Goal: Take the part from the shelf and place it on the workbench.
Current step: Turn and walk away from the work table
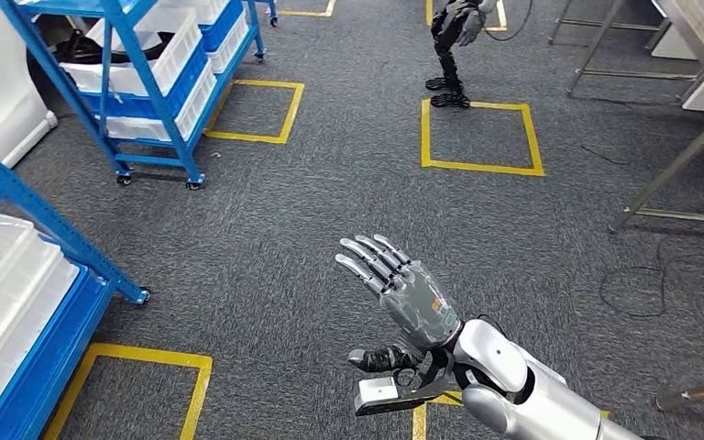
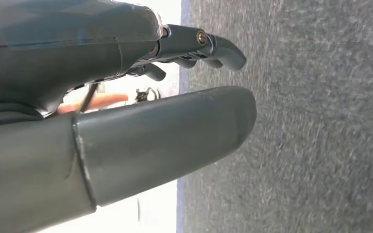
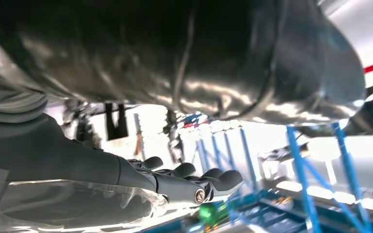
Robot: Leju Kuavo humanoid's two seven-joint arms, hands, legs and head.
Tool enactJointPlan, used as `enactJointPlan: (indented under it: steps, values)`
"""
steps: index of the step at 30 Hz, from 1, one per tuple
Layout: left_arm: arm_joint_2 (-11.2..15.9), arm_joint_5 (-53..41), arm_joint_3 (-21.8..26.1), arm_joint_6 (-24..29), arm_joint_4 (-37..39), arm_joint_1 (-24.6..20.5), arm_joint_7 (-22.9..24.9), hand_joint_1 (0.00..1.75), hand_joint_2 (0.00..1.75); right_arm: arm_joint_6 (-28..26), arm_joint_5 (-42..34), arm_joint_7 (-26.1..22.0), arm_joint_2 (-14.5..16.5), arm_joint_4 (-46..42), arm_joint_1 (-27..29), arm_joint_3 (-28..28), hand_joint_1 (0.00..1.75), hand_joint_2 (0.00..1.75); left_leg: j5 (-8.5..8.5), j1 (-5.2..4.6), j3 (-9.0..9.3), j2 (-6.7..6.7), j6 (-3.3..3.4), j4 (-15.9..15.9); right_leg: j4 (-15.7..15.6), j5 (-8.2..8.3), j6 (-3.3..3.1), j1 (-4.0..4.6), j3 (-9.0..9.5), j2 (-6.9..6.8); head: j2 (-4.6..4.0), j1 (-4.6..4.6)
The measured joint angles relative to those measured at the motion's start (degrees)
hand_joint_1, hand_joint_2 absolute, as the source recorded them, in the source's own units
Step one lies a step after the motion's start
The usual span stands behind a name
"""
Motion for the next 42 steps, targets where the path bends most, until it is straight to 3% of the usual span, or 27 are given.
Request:
enactJointPlan:
  steps: [1, 3, 5, 8, 10, 12, 13, 14, 15, 16, 17, 19, 21, 22, 23, 25, 27, 29, 30, 31, 33, 35, 36, 38, 39, 40, 42]
  values:
    - [-0.56, -0.53, -0.64, 0.57, -0.03, -0.47, 0.51, 0.00, 0.00, 0.22, 0.07, 0.08, 0.09, -0.01, 0.16, -0.02, 0.00, 0.00, 1.68, 0.08, 1.67, 0.46, -0.06, -2.86, 0.06, -0.09, 0.14, -0.03, 0.06, -0.73, 0.00, 0.01]
    - [-1.38, -1.13, -1.67, 1.13, -0.17, -1.27, 1.19, 0.00, 0.00, 0.48, 0.14, 0.05, 0.26, -0.01, 0.30, -0.10, 0.00, 0.00, 4.80, 0.04, 6.29, 2.93, 0.09, -10.96, 0.44, -0.46, 0.65, 0.14, 0.21, -1.96, 0.00, 0.01]
    - [-1.76, -1.42, -2.36, 1.39, -0.43, -1.97, 1.64, 0.00, 0.00, 0.73, 0.05, -0.17, 0.36, -0.01, 0.32, -0.31, 0.00, 0.00, 5.76, -0.18, 8.51, 4.32, 0.64, -15.16, 0.81, -0.83, 1.30, 0.46, 0.33, -2.98, 0.00, 0.03]
    - [-1.79, -1.12, -3.24, 1.87, -0.83, -2.31, 2.91, 0.00, 0.00, 1.12, -0.44, -0.83, 0.49, -0.06, 0.43, -0.75, 0.00, 0.00, 5.97, -0.37, 8.54, 2.53, 1.72, -15.72, 0.95, -1.26, 2.29, 0.26, 0.79, -3.80, 0.00, 0.04]
    - [-1.82, -0.46, -3.49, 2.34, -1.10, -2.46, 4.22, 0.00, 0.00, 1.15, -0.58, -1.02, 0.58, -0.31, 0.96, -1.19, 0.00, 0.00, 6.38, -0.21, 8.92, 1.29, 2.42, -16.23, 3.71, -3.43, 2.96, -0.19, -0.12, -1.00, 0.00, 0.04]
    - [-1.94, -0.03, -3.53, 2.91, -1.35, -2.65, 5.63, 0.00, 0.00, 1.09, -0.54, -0.99, 0.61, -0.62, 2.36, -1.68, 0.00, 0.00, 6.60, -0.16, 8.88, -0.04, 2.77, -16.34, 10.85, -7.24, 3.25, -0.41, -3.47, 2.58, 0.00, 0.04]
    - [-2.06, 0.06, -3.58, 3.15, -1.42, -2.69, 6.25, 0.00, 0.00, 1.08, -0.44, -0.94, 0.61, -0.79, 3.29, -1.89, 0.00, 0.00, 6.63, -0.20, 8.81, -0.83, 2.83, -16.30, 14.59, -8.61, 3.29, -0.42, -5.36, 3.35, 0.00, 0.04]
    - [-2.21, 0.08, -3.68, 3.36, -1.47, -2.68, 6.73, 0.00, 0.00, 1.08, -0.34, -0.89, 0.62, -0.96, 4.17, -2.10, 0.00, 0.00, 6.63, -0.25, 8.79, -1.71, 2.86, -16.24, 16.76, -8.86, 3.26, -0.42, -6.59, 3.64, 0.00, 0.04]
    - [-2.38, 0.08, -3.80, 3.51, -1.49, -2.65, 7.06, 0.00, 0.00, 1.08, -0.25, -0.84, 0.62, -1.16, 4.87, -2.30, 0.00, 0.00, 6.62, -0.29, 8.80, -2.61, 2.84, -16.14, 16.78, -7.93, 3.17, -0.41, -6.85, 3.81, 0.00, 0.04]
    - [-2.56, 0.07, -3.92, 3.56, -1.50, -2.64, 7.28, 0.00, 0.00, 1.08, -0.19, -0.80, 0.62, -1.38, 5.37, -2.52, 0.00, 0.00, 6.58, -0.30, 8.85, -3.48, 2.79, -16.02, 14.41, -5.95, 3.02, -0.42, -5.98, 4.10, 0.00, 0.04]
    - [-2.72, 0.06, -4.05, 3.60, -1.52, -2.63, 7.39, 0.00, 0.00, 1.08, -0.19, -0.79, 0.62, -1.60, 5.69, -2.72, 0.00, 0.00, 6.52, -0.28, 8.91, -4.31, 2.71, -15.90, 10.41, -3.51, 2.82, -0.45, -4.31, 4.86, 0.00, 0.05]
    - [-3.01, 0.06, -4.31, 3.63, -1.56, -2.74, 7.49, 0.00, 0.00, 1.15, -0.17, -0.80, 0.62, -1.99, 6.10, -3.08, 0.00, 0.00, 6.41, -0.35, 8.75, -5.72, 2.35, -15.62, 3.56, -0.62, 2.42, -0.49, -1.42, 7.08, 0.00, 0.04]
    - [-3.16, 0.22, -4.53, 3.79, -1.59, -2.72, 7.51, 0.00, 0.00, 1.39, -0.07, -0.83, 0.66, -2.36, 6.51, -3.49, 0.00, 0.00, 6.50, -0.27, 8.35, -6.89, 1.75, -15.56, 1.66, -0.37, 2.06, -0.34, -0.73, 7.75, 0.00, 0.03]
    - [-3.21, 0.38, -4.59, 3.93, -1.59, -2.60, 7.52, 0.00, 0.00, 1.58, 0.01, -0.86, 0.72, -2.57, 6.69, -3.73, 0.00, 0.00, 6.59, -0.24, 8.15, -7.41, 1.40, -15.64, 1.48, -0.22, 1.79, -0.38, -0.72, 7.07, 0.00, 0.03]
    - [-3.28, 0.55, -4.62, 4.07, -1.59, -2.47, 7.48, 0.00, 0.00, 1.79, 0.12, -0.90, 0.81, -2.78, 6.81, -3.93, 0.00, 0.00, 6.51, -0.22, 8.00, -7.04, 1.09, -15.56, 1.27, -0.08, 1.46, -0.45, -0.63, 6.40, 0.00, 0.03]
    - [-3.40, 0.83, -4.63, 4.25, -1.59, -2.48, 7.36, 0.00, 0.00, 2.09, 0.37, -0.97, 1.05, -3.26, 7.16, -4.19, 0.00, 0.00, 4.76, -0.40, 6.83, -4.13, 0.66, -13.19, 0.77, 0.15, 0.56, -0.60, -0.40, 4.90, 0.00, 0.01]
    - [-3.47, 1.14, -4.63, 4.30, -1.59, -2.79, 7.14, 0.00, 0.00, 2.22, 0.57, -0.98, 1.26, -3.50, 7.71, -4.25, 0.00, 0.00, 1.07, -0.38, 3.81, -1.10, 0.41, -6.65, 0.70, 0.10, -0.05, -0.36, -0.38, 3.26, 0.00, -0.02]
    - [-3.50, 1.39, -4.63, 4.31, -1.59, -2.96, 6.78, 0.00, 0.00, 2.32, 0.64, -0.98, 1.47, -3.53, 8.11, -4.26, 0.00, 0.00, -1.28, -0.23, 0.90, -0.40, 0.16, -0.36, 0.88, -0.03, -0.22, -0.15, -0.52, 1.57, 0.00, -0.02]
    - [-3.50, 1.42, -4.63, 4.31, -1.59, -2.96, 6.63, 0.00, 0.00, 2.36, 0.66, -0.98, 1.59, -3.53, 8.20, -4.26, 0.00, 0.00, -0.99, -0.19, 0.78, -0.20, 0.09, 0.21, 0.98, -0.12, -0.21, -0.09, -0.56, 0.76, 0.00, -0.02]
    - [-3.50, 1.44, -4.63, 4.31, -1.59, -2.93, 6.52, 0.00, 0.00, 2.38, 0.66, -0.98, 1.69, -3.54, 8.24, -4.26, 0.00, 0.00, 0.19, -0.17, 1.73, 0.08, 0.09, -1.31, 1.07, -0.22, -0.17, -0.06, -0.55, 0.02, 0.00, -0.03]
    - [-3.50, 1.46, -4.63, 4.33, -1.59, -2.95, 6.38, 0.00, 0.00, 2.41, 0.66, -0.98, 1.87, -3.67, 8.28, -4.26, 0.00, 0.00, 3.47, -0.35, 6.17, 1.92, 0.41, -9.13, 1.25, -0.49, 0.12, 0.07, -0.34, -1.32, 0.00, -0.03]
    - [-3.49, 1.62, -4.63, 4.40, -1.59, -3.06, 5.97, 0.00, 0.00, 2.54, 0.67, -0.98, 1.99, -3.88, 8.39, -4.34, 0.00, 0.00, 5.08, -0.70, 9.20, 3.53, 0.94, -14.76, 1.39, -0.73, 0.60, 0.27, -0.12, -2.44, 0.00, -0.01]
    - [-3.48, 1.76, -4.63, 4.46, -1.59, -3.08, 5.68, 0.00, 0.44, 2.66, 0.67, -0.98, 2.06, -3.97, 8.54, -4.43, 0.00, 0.00, 5.09, -0.87, 9.41, 3.55, 1.19, -15.51, 1.41, -0.79, 0.88, 0.32, -0.05, -2.96, 0.00, 0.00]
    - [-3.47, 2.04, -4.63, 4.54, -1.59, -2.97, 5.20, 0.00, 1.31, 2.86, 0.73, -0.98, 2.23, -4.15, 8.93, -4.65, 0.00, 0.00, 5.44, -0.93, 9.24, 2.20, 1.68, -15.66, 1.30, -0.82, 1.46, 0.26, 0.12, -3.98, 0.00, 0.00]
    - [-3.49, 2.13, -4.64, 4.57, -1.59, -2.90, 5.06, 0.00, 1.75, 2.92, 0.76, -0.98, 2.32, -4.23, 9.08, -4.74, 0.00, 0.00, 5.67, -0.82, 9.30, 1.58, 1.95, -15.91, 1.62, -1.12, 1.79, 0.15, 0.13, -3.59, 0.00, 0.00]
    - [-3.51, 2.20, -4.64, 4.58, -1.59, -2.89, 4.95, 0.00, 1.75, 2.93, 0.80, -0.95, 2.41, -4.34, 9.29, -4.85, 0.00, 0.00, 5.91, -0.67, 9.43, 1.05, 2.20, -16.18, 2.55, -1.86, 2.11, 0.05, -0.17, -2.45, 0.00, 0.01]
    - [-3.54, 2.26, -4.73, 4.58, -1.59, -3.05, 4.81, 0.00, 1.75, 2.98, 0.92, -0.78, 2.53, -4.59, 10.36, -5.39, 0.00, 0.00, 6.32, -0.36, 9.50, -0.09, 2.60, -16.52, 7.97, -5.10, 2.64, -0.29, -2.42, 1.19, 0.00, 0.04]
